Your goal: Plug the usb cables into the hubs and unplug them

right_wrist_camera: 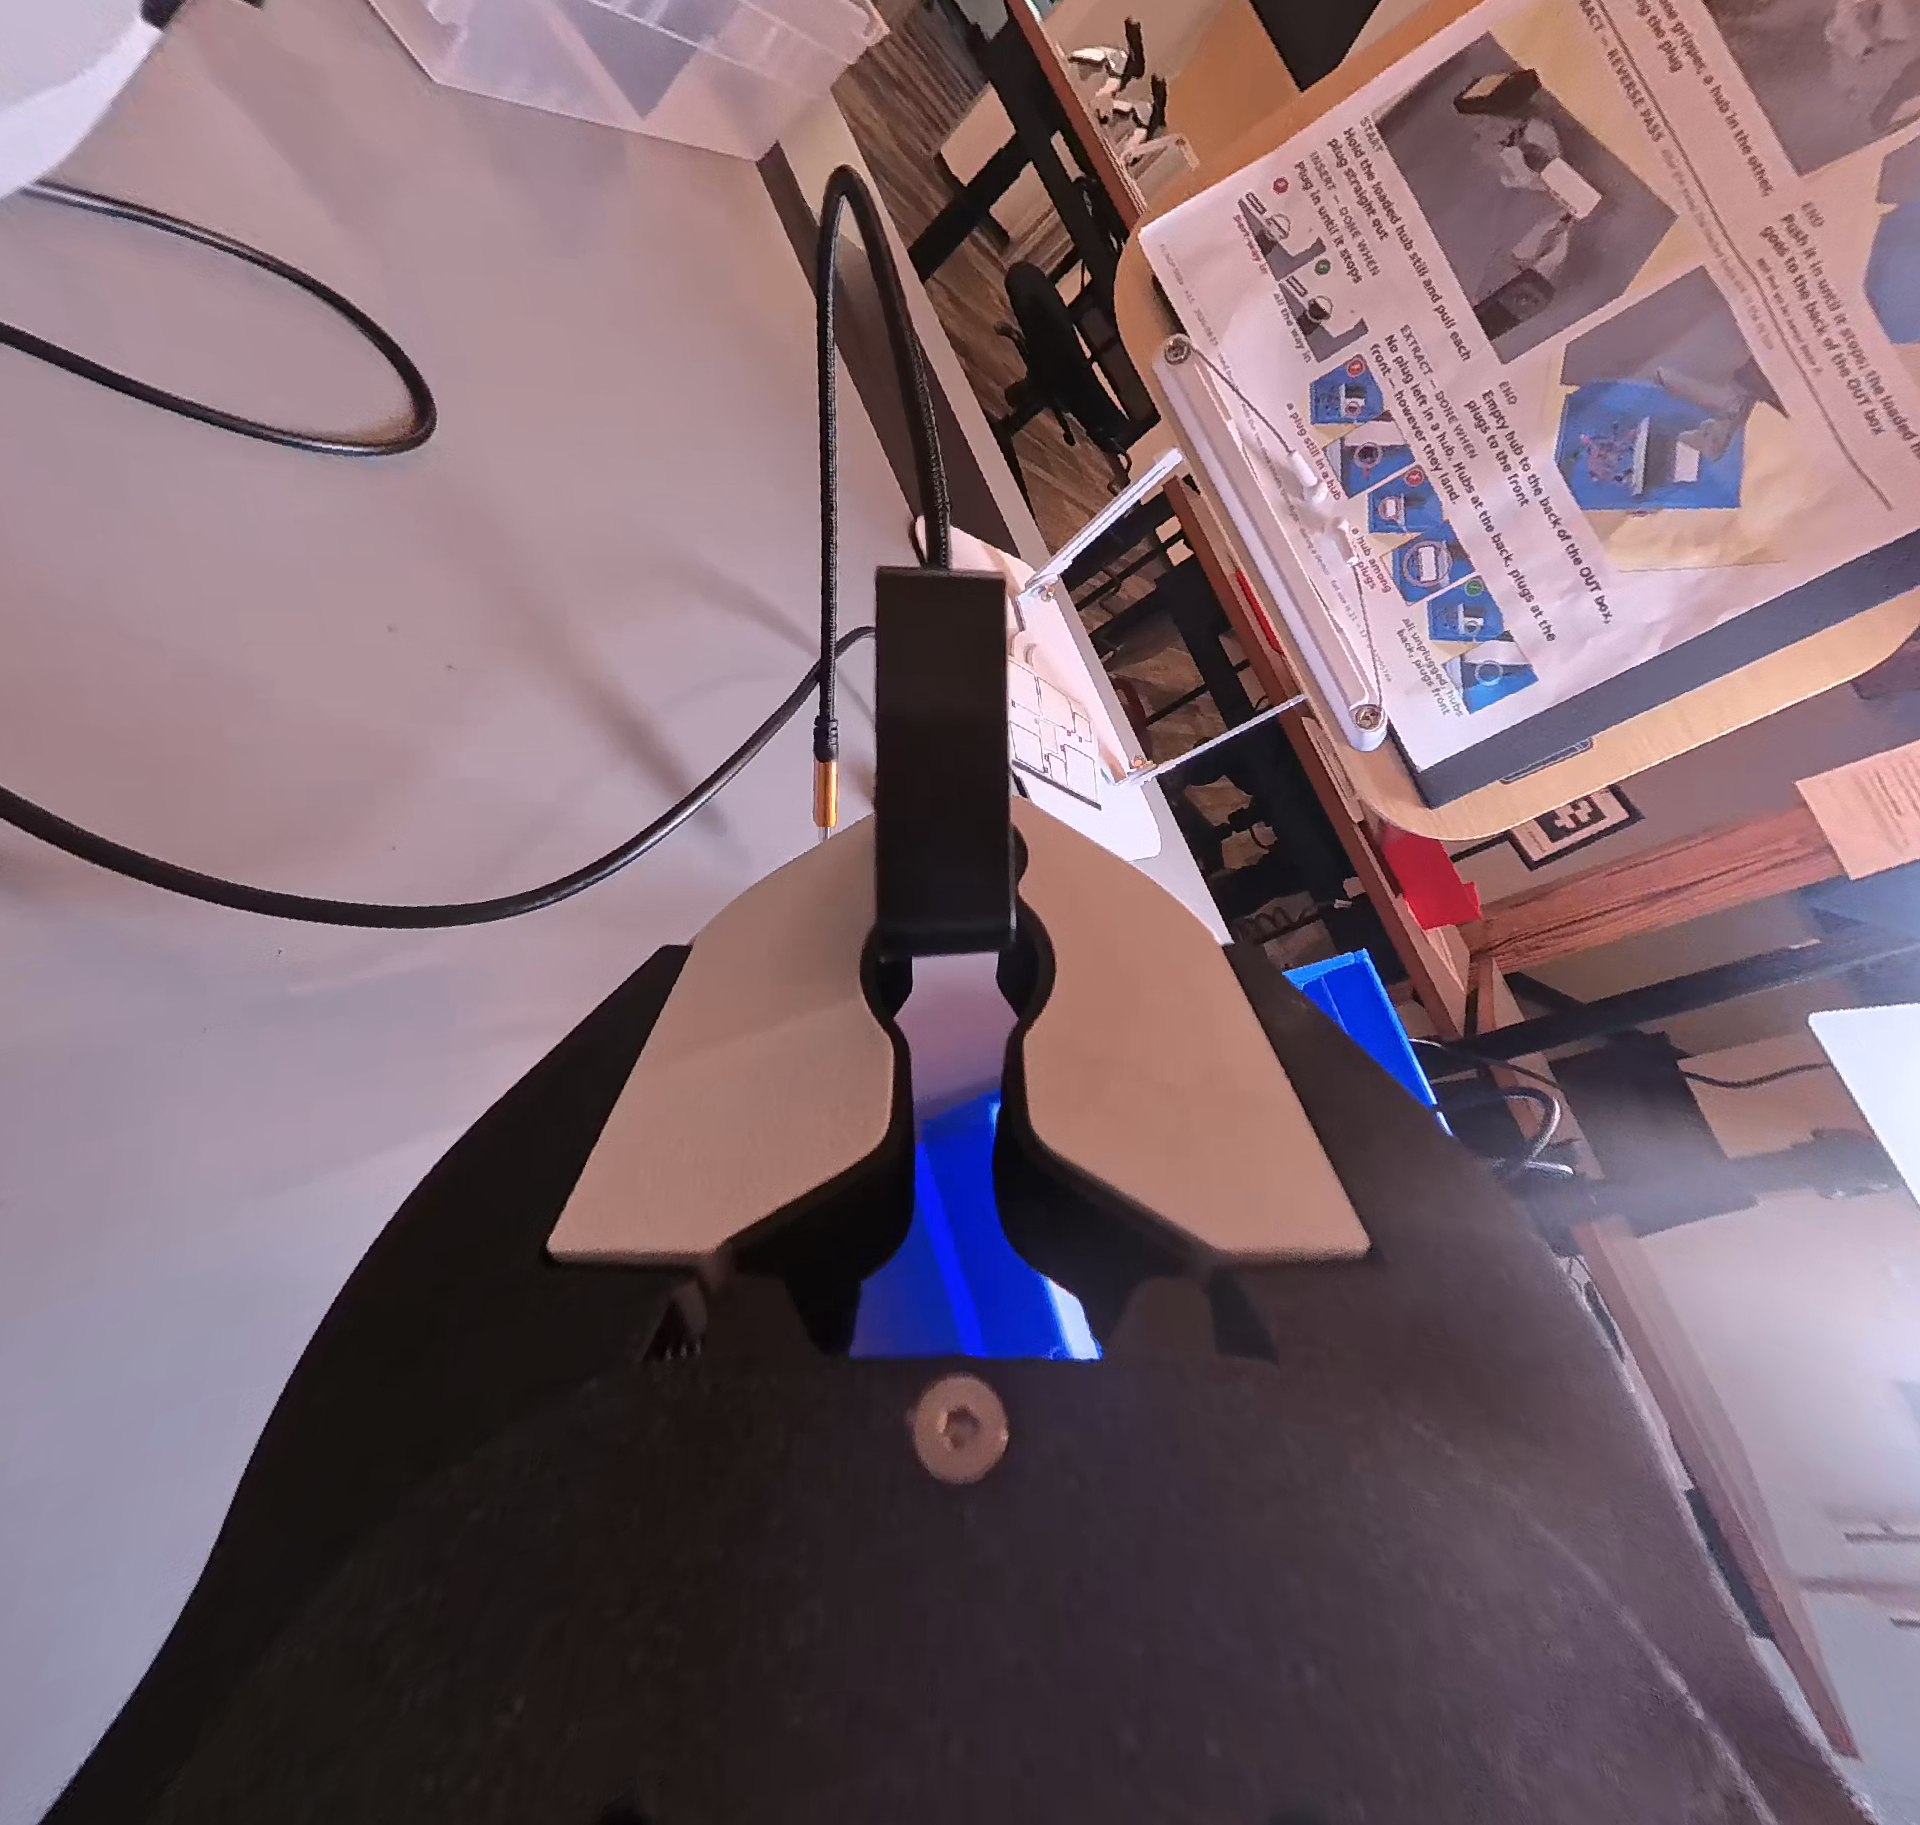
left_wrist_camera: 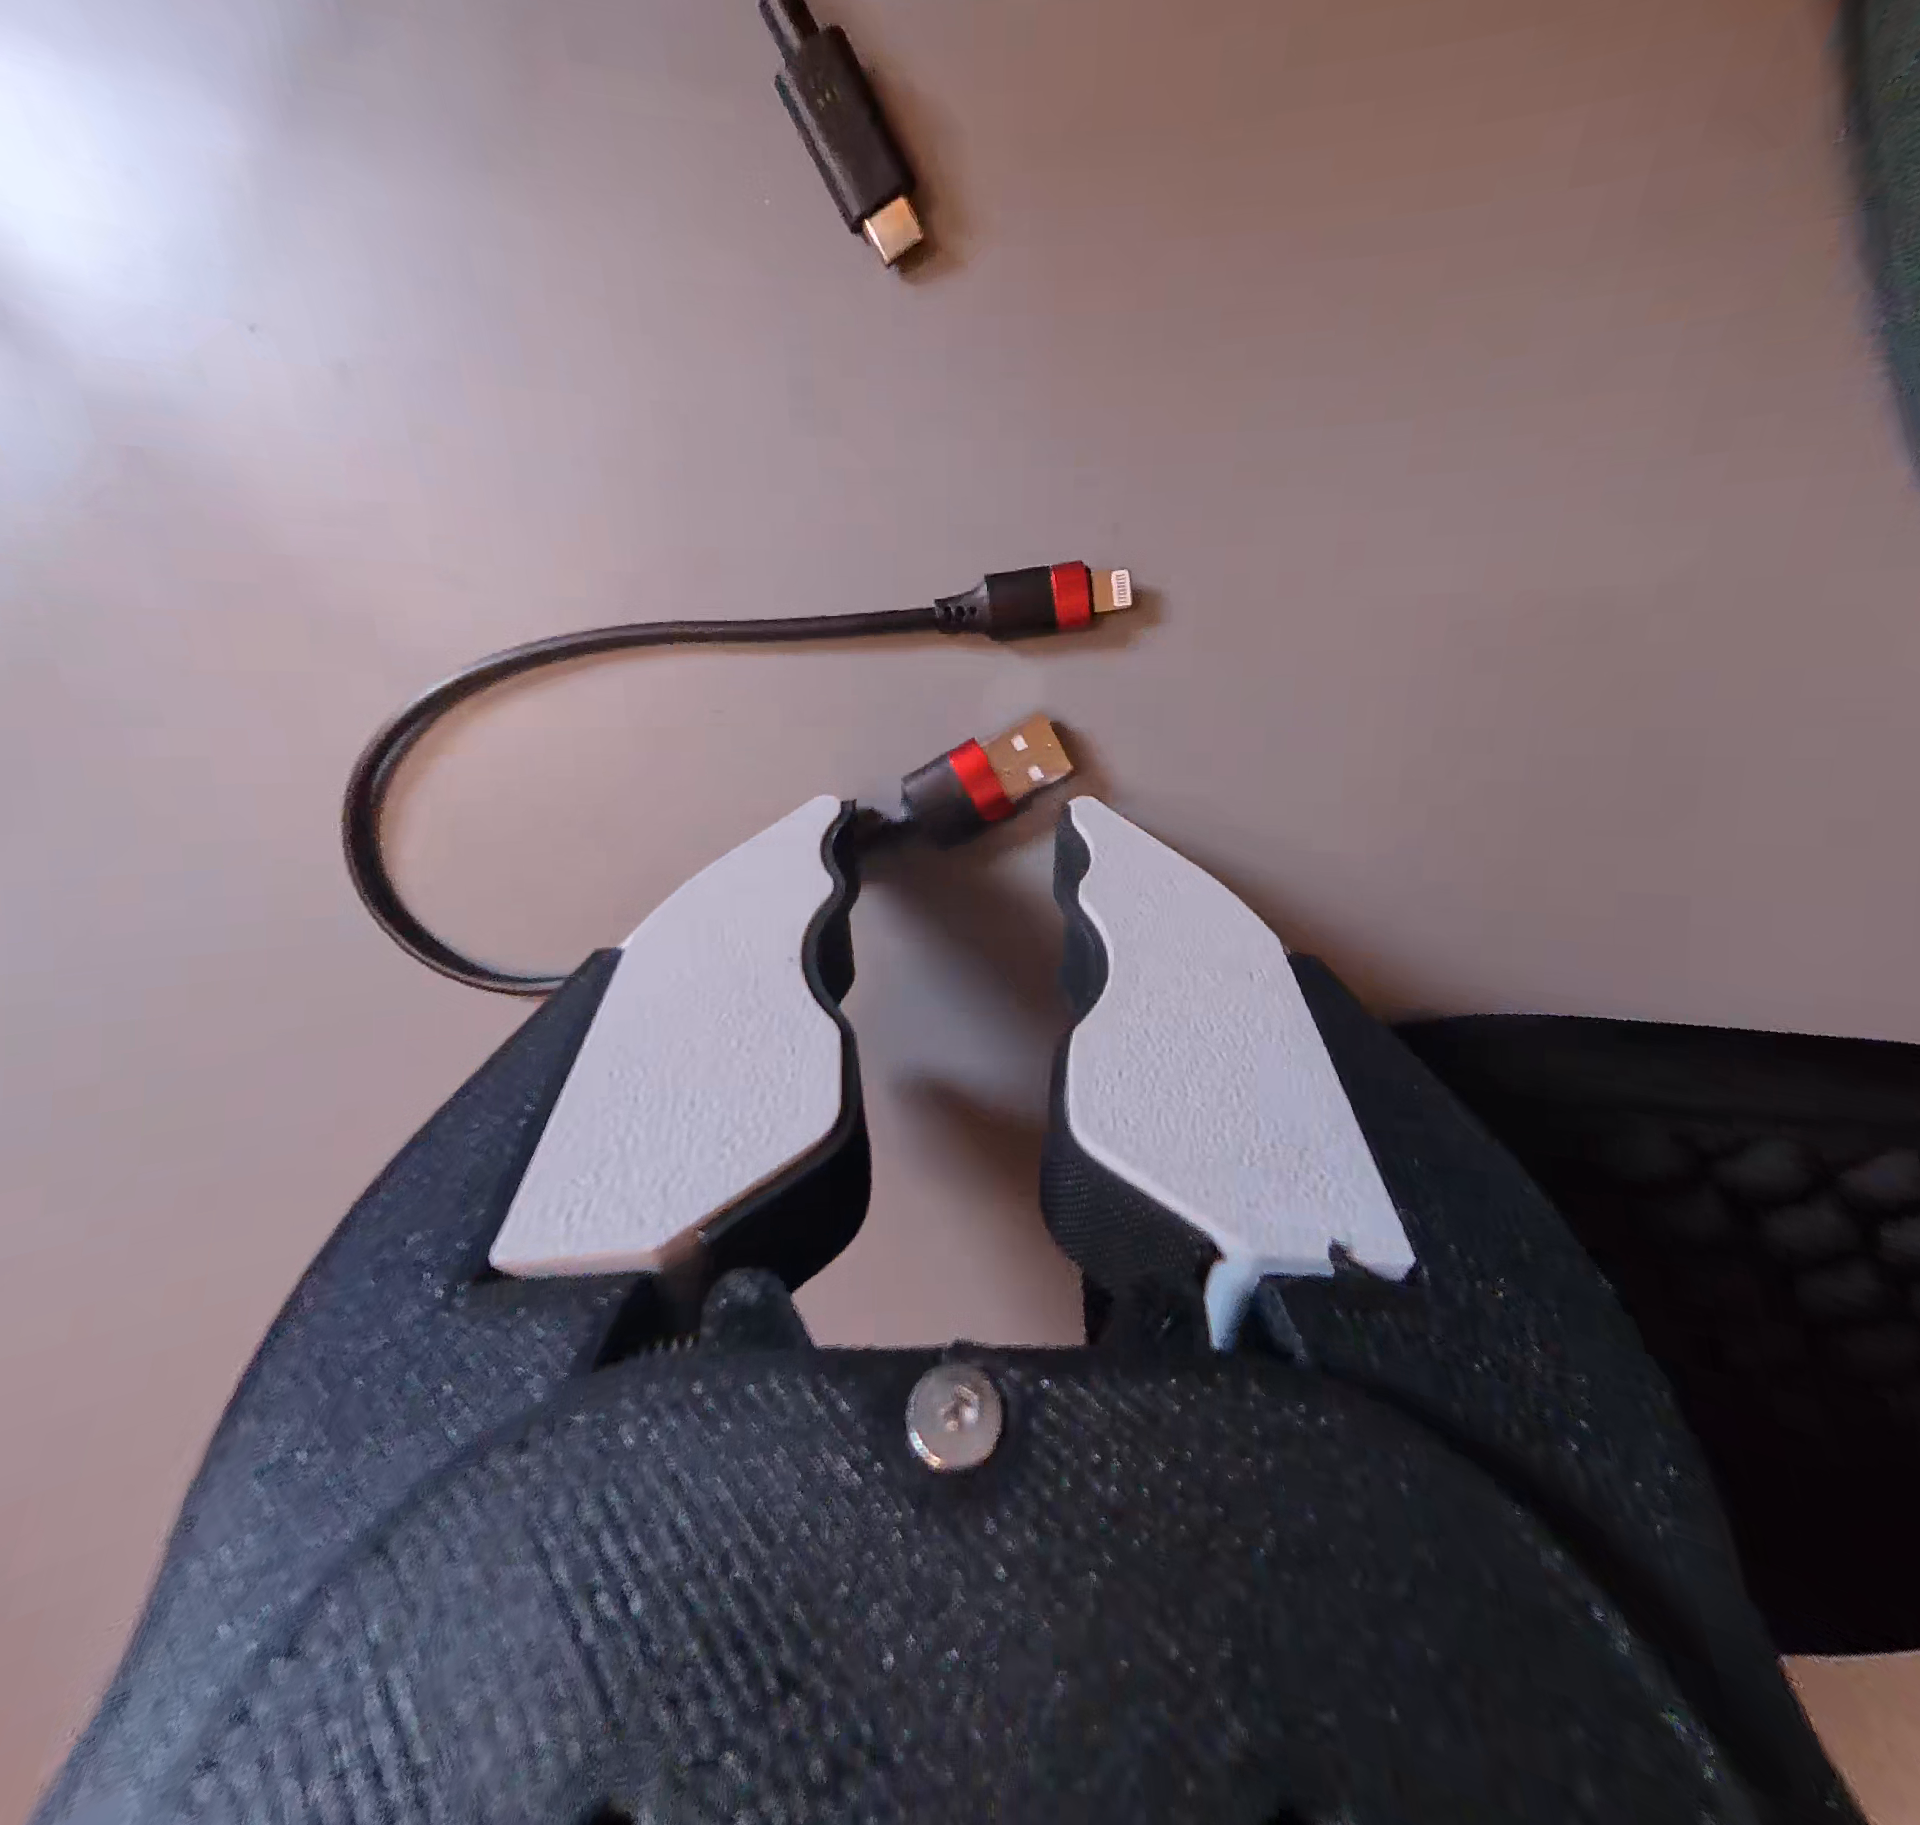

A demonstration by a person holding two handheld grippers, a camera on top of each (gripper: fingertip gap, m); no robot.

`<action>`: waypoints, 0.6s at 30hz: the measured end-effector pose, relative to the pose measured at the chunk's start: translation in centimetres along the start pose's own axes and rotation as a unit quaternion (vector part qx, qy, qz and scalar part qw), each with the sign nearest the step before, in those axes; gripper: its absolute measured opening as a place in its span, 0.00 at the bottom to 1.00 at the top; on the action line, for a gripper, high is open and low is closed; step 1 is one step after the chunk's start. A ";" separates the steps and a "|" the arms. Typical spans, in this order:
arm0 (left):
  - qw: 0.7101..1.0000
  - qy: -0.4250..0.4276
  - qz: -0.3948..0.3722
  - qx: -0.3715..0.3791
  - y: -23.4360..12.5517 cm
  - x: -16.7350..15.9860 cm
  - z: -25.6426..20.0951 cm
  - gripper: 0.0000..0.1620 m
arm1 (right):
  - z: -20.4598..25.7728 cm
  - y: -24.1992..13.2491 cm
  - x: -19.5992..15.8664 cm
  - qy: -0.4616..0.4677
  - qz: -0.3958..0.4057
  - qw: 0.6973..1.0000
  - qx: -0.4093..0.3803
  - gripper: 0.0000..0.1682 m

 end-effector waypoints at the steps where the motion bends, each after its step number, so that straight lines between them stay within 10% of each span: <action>1: 1.000 -0.006 -0.001 0.004 0.0 0.0 -0.3 0.21 | -0.1 0.0 0.0 0.003 -0.001 1.000 0.000 0.07; 13: 0.999 0.032 -0.021 0.038 0.4 0.6 -5.4 0.08 | 0.4 0.2 -0.3 0.010 0.006 1.000 0.014 0.07; 18: 0.995 0.085 -0.035 0.047 0.7 1.4 -5.8 0.21 | 0.6 0.3 -0.4 0.010 0.009 1.000 0.020 0.07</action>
Point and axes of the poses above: each gripper's, where its closed fingertips meet, y out along the fingers, x out of its top, z = x × y across the jaws, the point moved 5 cm from there along -y, back along the fingers, and after that the axes turned 7 degrees about -z, right-handed, at the moved point
